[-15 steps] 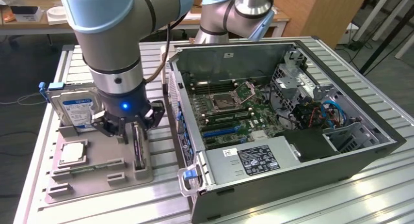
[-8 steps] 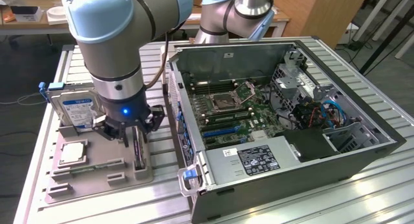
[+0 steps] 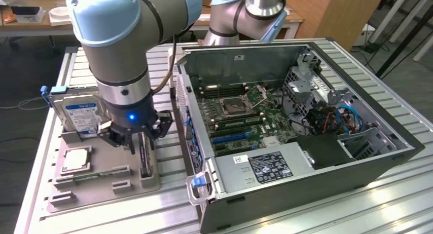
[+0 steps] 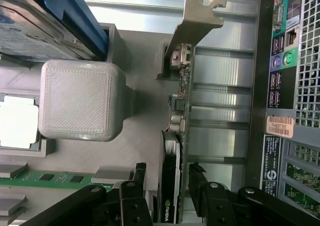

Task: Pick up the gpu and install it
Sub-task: 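Pick up the gpu and move the gpu toward the slot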

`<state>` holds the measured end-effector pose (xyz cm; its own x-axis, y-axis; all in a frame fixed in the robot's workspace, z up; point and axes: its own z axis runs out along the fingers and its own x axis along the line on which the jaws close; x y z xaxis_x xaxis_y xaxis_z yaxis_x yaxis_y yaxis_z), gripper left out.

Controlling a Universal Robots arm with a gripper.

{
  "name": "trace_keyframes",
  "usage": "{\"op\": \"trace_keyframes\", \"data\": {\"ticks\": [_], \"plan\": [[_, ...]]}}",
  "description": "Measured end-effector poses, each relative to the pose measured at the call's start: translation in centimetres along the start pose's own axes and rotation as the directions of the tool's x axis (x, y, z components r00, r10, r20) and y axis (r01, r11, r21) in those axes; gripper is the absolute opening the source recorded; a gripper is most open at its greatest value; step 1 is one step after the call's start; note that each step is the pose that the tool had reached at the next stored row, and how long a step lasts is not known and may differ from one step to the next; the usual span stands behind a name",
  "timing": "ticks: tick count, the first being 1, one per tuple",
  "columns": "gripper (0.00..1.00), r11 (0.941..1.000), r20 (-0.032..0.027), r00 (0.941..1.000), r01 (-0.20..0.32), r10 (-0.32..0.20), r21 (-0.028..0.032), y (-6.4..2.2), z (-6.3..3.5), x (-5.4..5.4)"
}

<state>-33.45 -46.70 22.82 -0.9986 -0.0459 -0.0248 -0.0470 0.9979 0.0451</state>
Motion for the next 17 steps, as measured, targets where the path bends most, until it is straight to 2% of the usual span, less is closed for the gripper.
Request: {"op": "trace_keyframes", "data": {"ticks": [9, 10, 14, 15, 17], "plan": [[0.46, 1.0000, -0.0003, 1.0000, 0.000, 0.000, 0.0002, -0.01, -0.02, 0.00], [0.39, 1.0000, -0.0003, 1.0000, 0.000, 0.000, 0.0002, -0.01, -0.02, 0.00], [0.37, 1.0000, -0.0003, 1.0000, 0.000, 0.000, 0.0002, -0.01, -0.02, 0.00], [0.31, 1.0000, -0.0002, 1.0000, 0.000, 0.000, 0.0002, -0.01, -0.01, 0.00], [0.31, 1.0000, -0.0002, 1.0000, 0.000, 0.000, 0.0002, -0.01, -0.01, 0.00]]}}
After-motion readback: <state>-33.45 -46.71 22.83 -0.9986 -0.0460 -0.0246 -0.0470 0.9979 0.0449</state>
